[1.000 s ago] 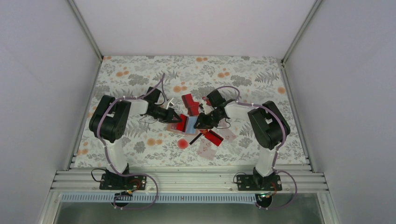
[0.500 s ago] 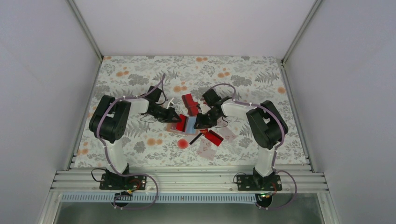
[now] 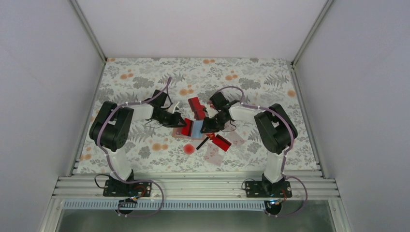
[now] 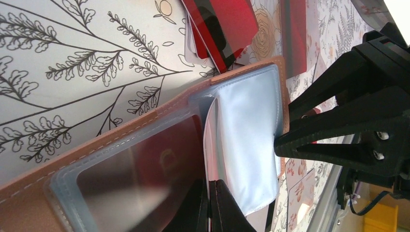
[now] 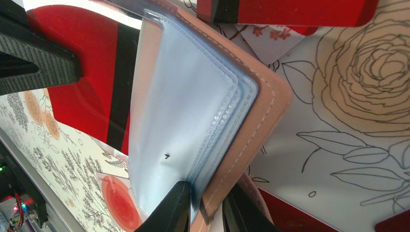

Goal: Put the credit cards into the card holder

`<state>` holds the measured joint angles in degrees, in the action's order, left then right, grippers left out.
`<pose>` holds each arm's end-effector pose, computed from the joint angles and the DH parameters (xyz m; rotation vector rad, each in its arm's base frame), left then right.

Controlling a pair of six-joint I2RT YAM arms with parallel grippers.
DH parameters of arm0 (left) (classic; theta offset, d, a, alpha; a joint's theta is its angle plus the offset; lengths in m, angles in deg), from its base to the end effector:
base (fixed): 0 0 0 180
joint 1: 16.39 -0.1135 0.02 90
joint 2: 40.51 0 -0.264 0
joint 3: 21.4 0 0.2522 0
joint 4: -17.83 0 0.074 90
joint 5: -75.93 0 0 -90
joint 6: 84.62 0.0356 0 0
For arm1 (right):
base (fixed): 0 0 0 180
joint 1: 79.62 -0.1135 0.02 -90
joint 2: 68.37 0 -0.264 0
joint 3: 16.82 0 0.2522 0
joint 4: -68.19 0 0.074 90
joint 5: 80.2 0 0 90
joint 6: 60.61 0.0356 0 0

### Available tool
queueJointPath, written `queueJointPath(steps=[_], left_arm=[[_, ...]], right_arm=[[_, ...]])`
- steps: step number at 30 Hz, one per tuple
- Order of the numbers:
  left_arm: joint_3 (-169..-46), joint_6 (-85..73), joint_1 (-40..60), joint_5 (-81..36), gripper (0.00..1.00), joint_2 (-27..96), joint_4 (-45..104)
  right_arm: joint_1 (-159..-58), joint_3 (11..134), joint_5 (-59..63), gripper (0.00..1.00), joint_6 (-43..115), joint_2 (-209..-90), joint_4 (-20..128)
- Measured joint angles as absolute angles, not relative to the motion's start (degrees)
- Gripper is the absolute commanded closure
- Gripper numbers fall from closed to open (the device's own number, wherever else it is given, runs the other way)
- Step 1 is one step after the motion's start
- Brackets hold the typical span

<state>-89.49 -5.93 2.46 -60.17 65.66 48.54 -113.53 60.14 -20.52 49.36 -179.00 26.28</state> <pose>0.3019 -0.1302 0.1195 0.3968 2.7119 -1.2556 0.2796 0.2096 0.1193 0.4646 -2.9556 -0.8936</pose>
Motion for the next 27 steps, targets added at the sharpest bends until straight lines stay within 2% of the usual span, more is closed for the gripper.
queueJointPath(steps=[21, 27], left_arm=[[-82.3, -13.8, 2.8, -59.7, 0.98, 62.8, 36.2], [-76.4, -20.0, 2.8, -61.3, 0.98, 61.4, 25.9]], right_arm=[[-113.5, 60.3, -21.2, 0.82, 47.1, -179.5, 26.6], [-113.5, 60.3, -21.7, 0.82, 46.6, -179.8, 27.2]])
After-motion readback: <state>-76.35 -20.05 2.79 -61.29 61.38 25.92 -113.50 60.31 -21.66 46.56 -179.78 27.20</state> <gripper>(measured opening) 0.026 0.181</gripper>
